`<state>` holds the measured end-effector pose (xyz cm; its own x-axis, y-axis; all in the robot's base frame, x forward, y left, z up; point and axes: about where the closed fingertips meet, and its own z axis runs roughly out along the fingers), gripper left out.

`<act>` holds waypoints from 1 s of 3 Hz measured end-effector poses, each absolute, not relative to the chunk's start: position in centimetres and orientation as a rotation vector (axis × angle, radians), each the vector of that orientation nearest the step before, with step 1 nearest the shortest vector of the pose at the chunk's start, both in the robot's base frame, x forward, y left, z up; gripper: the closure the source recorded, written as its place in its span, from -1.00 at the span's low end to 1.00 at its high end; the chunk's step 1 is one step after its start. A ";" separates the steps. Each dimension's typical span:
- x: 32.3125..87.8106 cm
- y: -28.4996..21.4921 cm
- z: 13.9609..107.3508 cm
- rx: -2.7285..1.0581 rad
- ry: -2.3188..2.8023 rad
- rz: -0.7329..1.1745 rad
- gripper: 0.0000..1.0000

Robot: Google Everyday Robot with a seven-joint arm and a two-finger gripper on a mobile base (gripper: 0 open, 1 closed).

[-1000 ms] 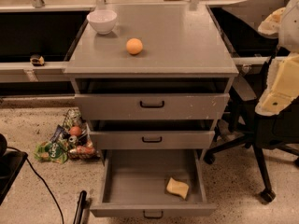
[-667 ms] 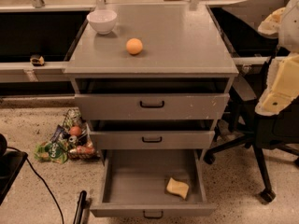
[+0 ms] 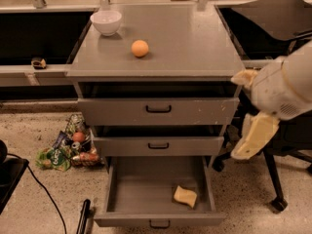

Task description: Pick sponge from bottom drawer and place on counter

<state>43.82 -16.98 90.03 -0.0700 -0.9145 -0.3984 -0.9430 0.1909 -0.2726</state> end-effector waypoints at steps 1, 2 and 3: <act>44.4 -14.5 83.1 -1.687 1.921 0.231 -1.00; 44.3 -14.5 83.1 -1.688 1.921 0.232 -1.00; 44.5 -14.8 78.7 -1.648 1.935 0.336 -1.00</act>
Offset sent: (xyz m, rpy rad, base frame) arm 0.0023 0.0194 -0.0570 0.1061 0.0232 0.0311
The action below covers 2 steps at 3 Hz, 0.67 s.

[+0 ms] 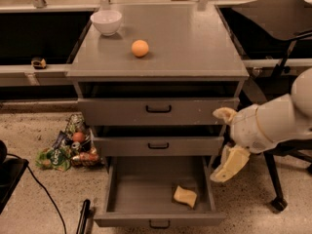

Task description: Pick sponge from bottom drawer and place on counter

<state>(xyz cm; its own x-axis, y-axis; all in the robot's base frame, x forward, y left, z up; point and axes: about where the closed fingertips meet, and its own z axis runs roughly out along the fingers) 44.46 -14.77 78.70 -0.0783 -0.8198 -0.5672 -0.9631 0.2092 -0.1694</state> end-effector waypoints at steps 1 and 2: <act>44.4 -15.0 70.7 -1.619 1.944 0.438 -1.00; 44.7 -14.5 63.4 -1.607 1.982 0.454 -1.00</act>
Offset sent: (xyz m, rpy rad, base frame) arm 0.0094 0.0035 -0.2452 0.0365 0.1091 -0.0550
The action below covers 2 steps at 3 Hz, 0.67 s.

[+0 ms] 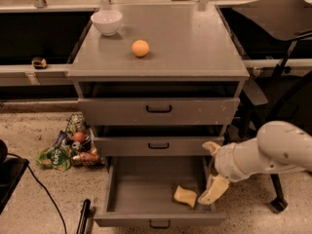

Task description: Pick sponge from bottom drawer and place on counter

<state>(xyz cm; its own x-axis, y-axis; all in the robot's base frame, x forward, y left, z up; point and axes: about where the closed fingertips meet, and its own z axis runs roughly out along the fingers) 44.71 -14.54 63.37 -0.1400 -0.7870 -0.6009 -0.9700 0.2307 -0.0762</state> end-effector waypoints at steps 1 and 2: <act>45.6 -13.7 56.5 -1.565 2.023 0.456 -1.00; 45.5 -13.7 56.5 -1.567 2.023 0.457 -1.00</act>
Offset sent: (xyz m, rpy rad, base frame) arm 0.0037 0.0067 -0.0551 -0.0020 0.0232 -0.0241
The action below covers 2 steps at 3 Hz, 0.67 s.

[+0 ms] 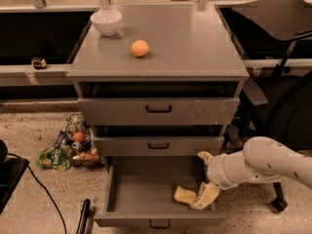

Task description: Pick sponge from bottom drawer and place on counter

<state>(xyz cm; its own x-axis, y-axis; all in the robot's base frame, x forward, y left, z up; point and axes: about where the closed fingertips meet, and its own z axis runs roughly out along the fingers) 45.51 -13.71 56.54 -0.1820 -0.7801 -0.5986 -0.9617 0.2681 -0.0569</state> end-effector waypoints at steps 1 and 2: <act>46.4 -14.6 54.0 -1.539 2.020 0.468 -1.00; 48.7 -17.2 48.9 -1.514 1.986 0.426 -1.00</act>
Offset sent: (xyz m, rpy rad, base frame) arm 0.0599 -0.0687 -0.1506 0.0453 -0.1228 -0.0412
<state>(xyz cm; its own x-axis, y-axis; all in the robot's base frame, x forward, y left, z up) 48.66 -17.20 48.89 -0.1704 -0.7571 -0.6307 -0.9491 0.2983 -0.1016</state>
